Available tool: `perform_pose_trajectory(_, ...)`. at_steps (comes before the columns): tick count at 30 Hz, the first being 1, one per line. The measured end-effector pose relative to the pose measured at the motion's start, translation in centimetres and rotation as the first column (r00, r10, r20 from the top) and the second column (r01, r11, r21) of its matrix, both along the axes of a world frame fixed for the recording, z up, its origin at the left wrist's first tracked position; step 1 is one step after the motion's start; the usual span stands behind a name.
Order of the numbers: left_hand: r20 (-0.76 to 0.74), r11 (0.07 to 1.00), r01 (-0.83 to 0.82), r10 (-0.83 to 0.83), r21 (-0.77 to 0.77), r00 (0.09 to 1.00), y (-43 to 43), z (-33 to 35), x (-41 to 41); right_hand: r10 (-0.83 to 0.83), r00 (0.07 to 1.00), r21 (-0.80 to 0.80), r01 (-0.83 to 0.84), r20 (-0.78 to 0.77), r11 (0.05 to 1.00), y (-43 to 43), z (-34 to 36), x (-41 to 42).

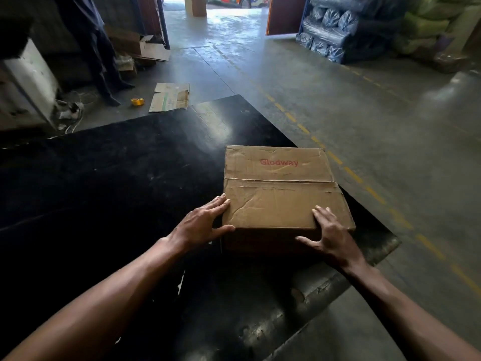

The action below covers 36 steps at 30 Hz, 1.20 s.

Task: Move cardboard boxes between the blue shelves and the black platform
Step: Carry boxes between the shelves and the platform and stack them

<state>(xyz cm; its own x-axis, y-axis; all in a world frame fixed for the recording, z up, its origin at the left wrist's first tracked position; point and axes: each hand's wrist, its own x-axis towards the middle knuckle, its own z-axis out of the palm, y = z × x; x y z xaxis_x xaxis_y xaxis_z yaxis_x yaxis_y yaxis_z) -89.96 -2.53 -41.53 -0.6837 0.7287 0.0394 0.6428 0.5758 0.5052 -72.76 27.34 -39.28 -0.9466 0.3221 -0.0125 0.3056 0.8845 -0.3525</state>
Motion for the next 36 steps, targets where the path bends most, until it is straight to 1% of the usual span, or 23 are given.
perform_pose_trajectory(3,-0.080,0.997,-0.006,0.012,0.079,0.997,0.0,-0.9,2.6,0.063,0.998,0.003,-0.063,-0.019,0.998,-2.0,-0.5,-0.5)
perform_pose_trajectory(7,-0.253,0.988,0.107,-0.076,0.112,0.964,-0.2,-1.7,7.0,0.139,0.990,0.024,-0.139,0.012,0.990,-1.2,-0.2,-0.2)
perform_pose_trajectory(9,-0.336,0.971,0.203,-0.151,0.123,0.930,-0.2,-1.9,7.8,0.168,0.985,0.028,-0.170,0.040,0.985,0.0,0.4,0.2)
perform_pose_trajectory(11,-0.369,0.944,0.299,-0.231,0.137,0.900,0.0,-1.2,6.8,0.125,0.991,0.010,-0.126,0.036,0.992,1.1,1.0,0.5)
perform_pose_trajectory(12,-0.390,0.940,0.314,-0.242,0.131,0.889,0.2,-1.0,5.6,0.090,0.996,-0.001,-0.090,0.028,0.996,1.5,1.3,0.5)
perform_pose_trajectory(13,-0.400,0.950,0.294,-0.231,0.102,0.887,0.5,-0.7,4.1,0.060,0.998,-0.012,-0.060,0.023,0.998,1.5,1.5,0.5)
perform_pose_trajectory(14,-0.386,0.968,0.246,-0.211,0.044,0.898,0.8,-0.3,2.6,0.042,0.999,-0.025,-0.042,0.028,0.999,1.3,1.6,0.5)
perform_pose_trajectory(16,-0.277,0.984,0.141,-0.165,-0.105,0.947,1.2,0.4,0.0,0.030,0.999,-0.067,-0.027,0.045,0.997,0.3,1.7,0.7)
perform_pose_trajectory(17,-0.223,0.981,0.113,-0.146,-0.155,0.964,1.3,0.6,-0.8,0.026,0.999,-0.089,-0.023,0.043,0.996,-0.5,1.6,1.0)
perform_pose_trajectory(18,-0.197,0.980,0.096,-0.130,-0.172,0.972,1.4,0.4,-1.4,0.017,0.999,-0.107,-0.014,0.031,0.994,-1.2,1.5,1.2)
perform_pose_trajectory(21,-0.181,0.996,0.026,-0.042,-0.088,0.983,1.9,-0.1,-1.0,-0.025,0.999,-0.148,0.021,-0.025,0.989,-3.5,0.8,1.7)
perform_pose_trajectory(24,-0.247,0.996,-0.088,0.086,0.004,0.965,3.4,-1.0,2.2,-0.037,0.998,-0.168,0.027,-0.053,0.985,-5.5,0.0,1.9)
perform_pose_trajectory(27,-0.309,0.986,-0.165,0.167,0.031,0.936,5.3,-1.2,4.9,-0.023,0.999,-0.131,0.017,-0.043,0.991,-6.1,-0.4,1.9)
perform_pose_trajectory(29,-0.323,0.985,-0.166,0.171,0.043,0.931,5.4,-0.9,4.8,-0.003,0.999,-0.088,0.000,-0.038,0.996,-5.6,-0.6,1.9)
perform_pose_trajectory(33,-0.263,0.989,-0.146,0.136,-0.019,0.955,3.3,0.1,1.3,0.033,0.998,-0.044,-0.035,-0.052,0.998,-4.9,-0.7,2.4)
perform_pose_trajectory(36,-0.143,0.981,-0.177,0.164,-0.078,0.976,1.9,0.5,-1.2,0.032,0.998,-0.028,-0.034,-0.060,0.999,-5.2,-0.9,2.5)
